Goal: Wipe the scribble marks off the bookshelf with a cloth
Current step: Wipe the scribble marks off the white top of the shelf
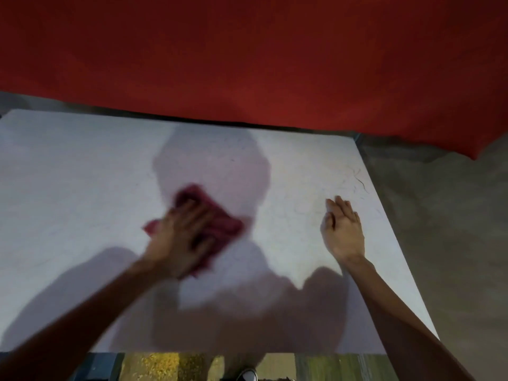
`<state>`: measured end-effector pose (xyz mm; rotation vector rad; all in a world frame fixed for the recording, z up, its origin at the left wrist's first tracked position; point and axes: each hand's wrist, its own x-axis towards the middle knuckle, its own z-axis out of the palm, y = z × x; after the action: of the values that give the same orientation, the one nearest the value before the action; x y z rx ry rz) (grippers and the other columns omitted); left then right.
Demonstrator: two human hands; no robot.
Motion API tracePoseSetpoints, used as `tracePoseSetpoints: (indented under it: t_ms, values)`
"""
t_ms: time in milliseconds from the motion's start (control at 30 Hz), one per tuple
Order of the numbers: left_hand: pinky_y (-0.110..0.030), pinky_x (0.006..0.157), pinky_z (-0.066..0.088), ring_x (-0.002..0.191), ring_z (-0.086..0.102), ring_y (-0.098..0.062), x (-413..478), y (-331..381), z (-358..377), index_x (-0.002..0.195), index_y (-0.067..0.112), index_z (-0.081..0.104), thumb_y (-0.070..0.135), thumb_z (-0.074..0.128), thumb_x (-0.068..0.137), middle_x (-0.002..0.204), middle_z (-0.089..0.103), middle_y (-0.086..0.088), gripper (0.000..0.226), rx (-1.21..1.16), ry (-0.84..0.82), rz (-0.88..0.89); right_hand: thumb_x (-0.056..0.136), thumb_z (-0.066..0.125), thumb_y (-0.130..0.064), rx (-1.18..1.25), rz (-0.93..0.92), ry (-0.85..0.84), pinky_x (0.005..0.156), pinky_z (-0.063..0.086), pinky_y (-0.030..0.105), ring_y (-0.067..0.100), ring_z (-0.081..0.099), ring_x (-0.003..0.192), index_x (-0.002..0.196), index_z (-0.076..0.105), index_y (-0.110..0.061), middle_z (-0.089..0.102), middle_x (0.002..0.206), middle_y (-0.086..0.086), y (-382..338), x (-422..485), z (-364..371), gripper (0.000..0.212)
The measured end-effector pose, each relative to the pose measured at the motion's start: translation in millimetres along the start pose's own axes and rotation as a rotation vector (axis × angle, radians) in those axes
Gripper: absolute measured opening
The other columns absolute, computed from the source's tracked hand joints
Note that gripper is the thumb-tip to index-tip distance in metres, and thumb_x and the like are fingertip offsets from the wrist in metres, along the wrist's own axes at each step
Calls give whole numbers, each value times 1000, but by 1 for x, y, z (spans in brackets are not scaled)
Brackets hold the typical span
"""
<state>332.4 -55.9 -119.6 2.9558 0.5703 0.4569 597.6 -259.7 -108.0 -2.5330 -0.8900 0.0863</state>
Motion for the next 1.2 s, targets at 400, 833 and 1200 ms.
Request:
tracePoseSetpoints:
  t_ms: [400,833,1200]
  values:
    - [-43,107,35,123,54,-29,-2,169,22,124,7,64,36,42,85,130,61,-9,53,-291,-97,85,95,37,5,518,175,219,90,32,12,26,56,115,114,66,-3,63,123,15,-56,-31,-10,35]
    - [-47,116,16,145,20,-26,41,56,-12,147,8,32,20,37,98,156,25,-10,51,-300,-75,-363,95,8,-54,-285,208,-145,118,3,40,19,6,148,153,11,-20,10,161,-1,47,-33,-36,67]
    - [-50,116,-1,148,-5,-21,106,60,10,154,21,3,45,33,100,162,-4,2,66,-129,-306,-338,82,41,-51,-223,-128,-31,101,30,46,31,57,120,128,59,-5,58,132,13,2,-105,-5,68]
